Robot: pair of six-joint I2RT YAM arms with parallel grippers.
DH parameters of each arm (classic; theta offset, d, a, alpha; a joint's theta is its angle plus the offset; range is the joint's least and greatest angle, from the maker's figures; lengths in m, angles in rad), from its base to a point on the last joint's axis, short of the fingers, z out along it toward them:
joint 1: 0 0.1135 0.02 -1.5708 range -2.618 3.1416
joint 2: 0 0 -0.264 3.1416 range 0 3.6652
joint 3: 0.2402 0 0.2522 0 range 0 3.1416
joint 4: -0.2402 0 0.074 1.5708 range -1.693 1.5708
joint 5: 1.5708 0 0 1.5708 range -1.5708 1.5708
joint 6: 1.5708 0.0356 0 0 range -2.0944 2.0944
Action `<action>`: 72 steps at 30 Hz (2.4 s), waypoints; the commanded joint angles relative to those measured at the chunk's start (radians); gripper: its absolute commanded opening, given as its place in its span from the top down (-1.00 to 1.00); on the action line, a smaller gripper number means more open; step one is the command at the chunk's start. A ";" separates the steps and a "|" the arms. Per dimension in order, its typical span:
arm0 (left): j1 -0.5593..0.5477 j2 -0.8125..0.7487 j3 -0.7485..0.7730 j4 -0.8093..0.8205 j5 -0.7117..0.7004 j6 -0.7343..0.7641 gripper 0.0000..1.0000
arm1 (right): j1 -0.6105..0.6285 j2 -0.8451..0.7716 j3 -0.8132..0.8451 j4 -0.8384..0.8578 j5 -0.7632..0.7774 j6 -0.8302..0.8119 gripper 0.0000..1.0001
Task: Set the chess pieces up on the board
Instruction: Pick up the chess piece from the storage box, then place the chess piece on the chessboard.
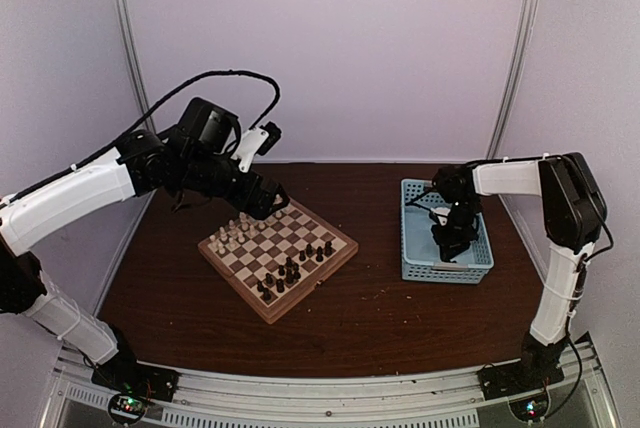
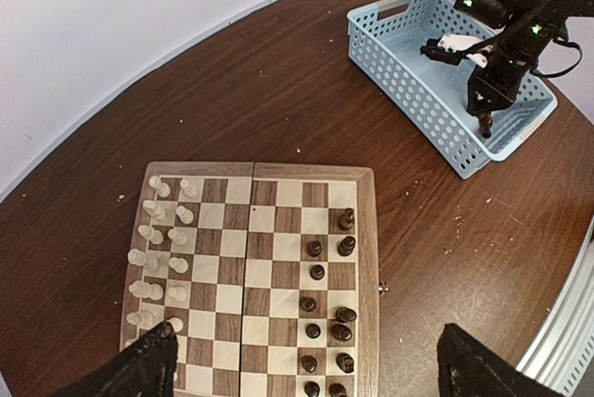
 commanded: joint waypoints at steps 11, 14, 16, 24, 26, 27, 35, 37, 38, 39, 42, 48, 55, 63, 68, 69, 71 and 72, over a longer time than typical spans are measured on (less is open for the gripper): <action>0.005 0.046 0.061 0.037 0.073 -0.027 -0.95 | -0.014 -0.218 -0.030 0.173 -0.017 -0.009 0.90; 0.005 0.055 0.051 0.063 0.103 -0.033 -0.94 | -0.014 -0.295 -0.067 0.250 -0.049 -0.008 0.90; 0.005 0.052 0.030 0.106 0.132 -0.040 -0.94 | -0.014 -0.355 -0.110 0.325 -0.083 -0.003 0.88; 0.005 0.082 0.044 0.225 0.244 -0.059 -0.89 | -0.013 -0.559 -0.268 0.625 -0.268 0.096 0.85; 0.005 0.081 0.037 0.255 0.254 -0.064 -0.89 | -0.008 -0.610 -0.320 0.739 -0.385 0.132 0.84; 0.005 0.080 0.032 0.270 0.263 -0.070 -0.87 | 0.001 -0.635 -0.337 0.781 -0.416 0.144 0.85; 0.006 0.071 -0.043 0.374 0.340 -0.148 -0.76 | 0.173 -0.680 -0.403 0.988 -0.396 0.117 0.85; 0.025 0.060 -0.053 0.364 0.343 -0.199 -0.75 | 0.231 -0.668 -0.402 1.018 -0.362 0.086 0.85; 0.050 0.060 -0.058 0.366 0.378 -0.233 -0.72 | 0.259 -0.657 -0.402 1.034 -0.342 0.070 0.85; 0.076 0.058 -0.068 0.373 0.421 -0.261 -0.70 | 0.287 -0.644 -0.403 1.055 -0.326 0.057 0.85; 0.126 0.028 -0.105 0.370 0.462 -0.301 -0.67 | 0.352 -0.591 -0.397 1.118 -0.297 0.046 0.86; 0.202 -0.052 -0.160 0.272 0.441 -0.315 -0.67 | 0.483 -0.453 -0.329 1.155 -0.253 0.032 0.85; 0.238 -0.124 -0.221 0.209 0.434 -0.294 -0.68 | 0.558 -0.308 -0.296 1.227 -0.183 0.024 0.84; 0.238 -0.128 -0.229 0.170 0.466 -0.234 -0.60 | 0.556 -0.189 -0.237 1.270 -0.189 0.030 0.79; 0.238 -0.136 -0.230 0.155 0.432 -0.221 -0.57 | 0.531 -0.077 -0.184 1.296 -0.220 -0.001 0.77; 0.238 -0.141 -0.232 0.152 0.424 -0.219 -0.57 | 0.520 -0.058 -0.171 1.301 -0.243 0.001 0.76; 0.238 -0.152 -0.236 0.146 0.413 -0.213 -0.57 | 0.497 -0.032 -0.157 1.313 -0.287 0.012 0.76; 0.238 -0.157 -0.239 0.141 0.409 -0.209 -0.57 | 0.485 -0.023 -0.158 1.330 -0.299 0.016 0.75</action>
